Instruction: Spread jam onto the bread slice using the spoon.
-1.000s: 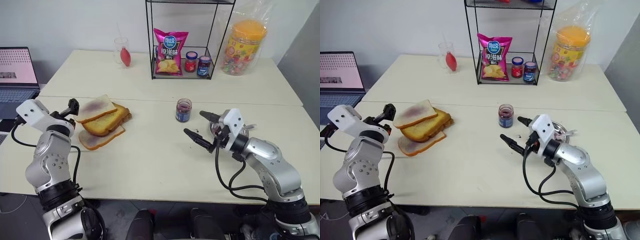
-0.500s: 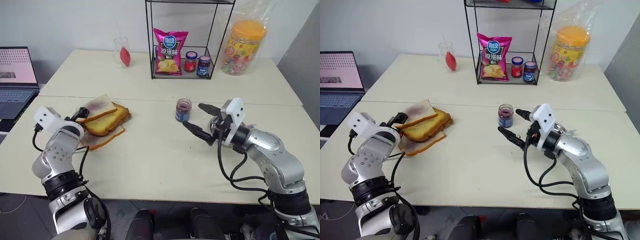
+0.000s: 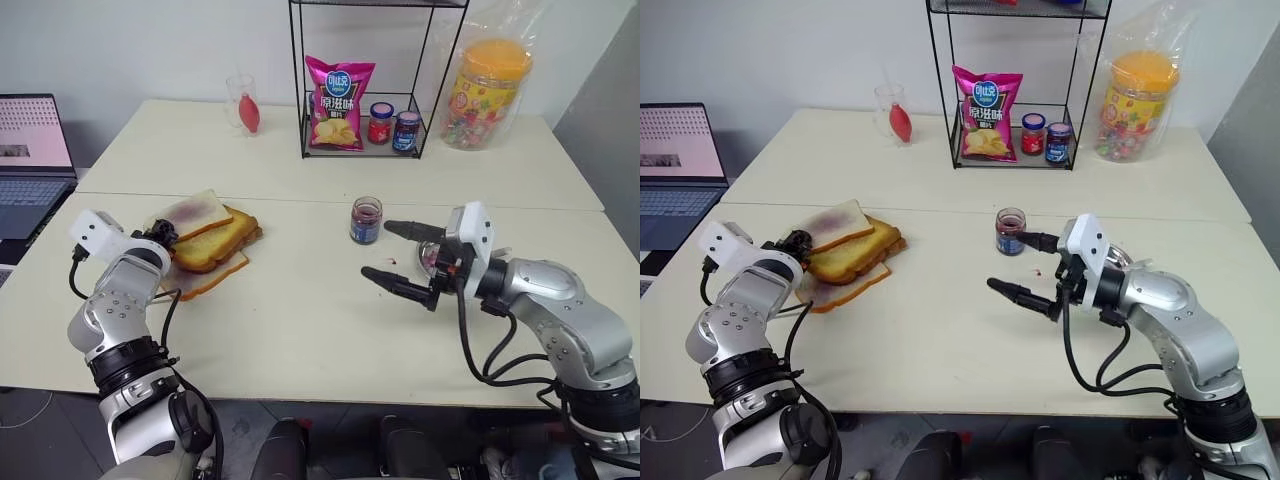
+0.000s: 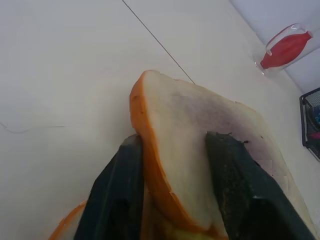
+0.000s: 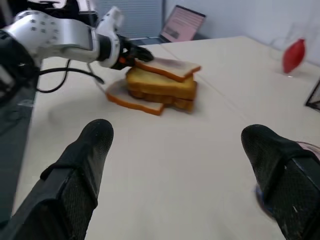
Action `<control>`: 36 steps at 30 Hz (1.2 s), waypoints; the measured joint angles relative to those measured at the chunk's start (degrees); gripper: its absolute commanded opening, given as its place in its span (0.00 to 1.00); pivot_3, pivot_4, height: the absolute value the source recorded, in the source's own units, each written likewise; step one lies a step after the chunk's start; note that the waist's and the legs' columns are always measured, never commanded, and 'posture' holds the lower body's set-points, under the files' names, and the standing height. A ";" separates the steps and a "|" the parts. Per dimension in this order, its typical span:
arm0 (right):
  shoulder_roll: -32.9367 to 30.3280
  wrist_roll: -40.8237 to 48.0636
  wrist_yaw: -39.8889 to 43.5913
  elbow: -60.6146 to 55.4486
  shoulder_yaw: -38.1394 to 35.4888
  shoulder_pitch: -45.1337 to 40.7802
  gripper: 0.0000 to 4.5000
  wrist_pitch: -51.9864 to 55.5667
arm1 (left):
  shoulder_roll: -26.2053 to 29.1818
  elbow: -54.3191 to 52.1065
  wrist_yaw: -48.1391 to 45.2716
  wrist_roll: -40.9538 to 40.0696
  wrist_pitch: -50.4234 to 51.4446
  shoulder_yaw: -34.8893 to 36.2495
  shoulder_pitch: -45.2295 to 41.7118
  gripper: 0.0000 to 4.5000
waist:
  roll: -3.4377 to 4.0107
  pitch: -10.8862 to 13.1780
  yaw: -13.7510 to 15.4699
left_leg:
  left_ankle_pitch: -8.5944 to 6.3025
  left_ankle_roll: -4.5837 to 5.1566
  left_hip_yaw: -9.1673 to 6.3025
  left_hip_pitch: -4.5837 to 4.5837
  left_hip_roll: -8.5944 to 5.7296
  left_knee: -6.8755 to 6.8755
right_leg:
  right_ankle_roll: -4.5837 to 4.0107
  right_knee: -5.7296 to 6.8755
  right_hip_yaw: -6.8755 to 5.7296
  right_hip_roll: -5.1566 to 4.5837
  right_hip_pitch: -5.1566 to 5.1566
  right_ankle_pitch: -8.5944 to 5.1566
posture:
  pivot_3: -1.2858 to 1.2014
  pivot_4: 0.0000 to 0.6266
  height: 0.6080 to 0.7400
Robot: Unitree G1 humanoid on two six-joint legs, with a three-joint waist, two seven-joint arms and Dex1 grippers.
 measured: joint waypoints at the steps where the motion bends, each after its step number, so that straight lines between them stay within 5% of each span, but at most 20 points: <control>1: -0.60 0.50 0.69 -0.11 0.01 -0.40 1.00 0.27 | 0.01 0.00 -0.01 0.00 -0.12 -0.02 0.00 0.21 | 0.00 0.00 0.00 | 0.00 0.00 0.00 0.00 0.00 0.00 | 0.00 0.00 -0.01 0.00 0.00 0.00 | 0.52 0.24 1.00; 6: -2.66 4.28 2.83 0.76 -0.52 -3.73 1.00 3.48 | 0.03 -0.02 -0.38 0.02 -0.53 -0.45 -0.11 0.00 | -0.01 0.01 0.01 | 0.00 0.00 0.01 0.00 0.00 0.02 | 0.00 0.01 0.01 0.00 0.00 0.01 | 0.52 0.24 1.00; 20: -6.39 4.65 7.40 7.06 -0.51 -9.21 1.00 5.02 | -0.59 -6.03 -6.69 -5.36 -0.95 -2.31 0.11 0.00 | -0.05 0.03 0.13 | 0.00 -0.01 0.01 -0.09 -0.01 -0.01 | -0.05 -0.07 -0.01 -0.02 -0.04 0.04 | 0.52 0.24 1.00; 28: -6.96 4.19 7.57 6.96 -0.76 -8.72 1.00 5.00 | 0.29 -13.86 -15.55 -20.95 8.71 -5.61 0.90 0.00 | -0.09 0.07 0.01 | 0.00 -0.01 0.00 -0.10 0.00 -0.02 | 0.02 -0.06 -0.01 -0.02 -0.07 0.00 | 0.52 0.24 1.00; 36: -10.43 6.79 5.00 2.01 -7.52 -1.13 1.00 7.91 | 9.33 -16.28 -22.54 -46.26 26.59 -11.94 2.06 0.00 | -0.18 0.18 0.04 | -0.01 -0.02 0.00 -0.21 0.00 -0.02 | 0.02 -0.01 0.02 -0.03 -0.24 -0.01 | 0.52 0.24 1.00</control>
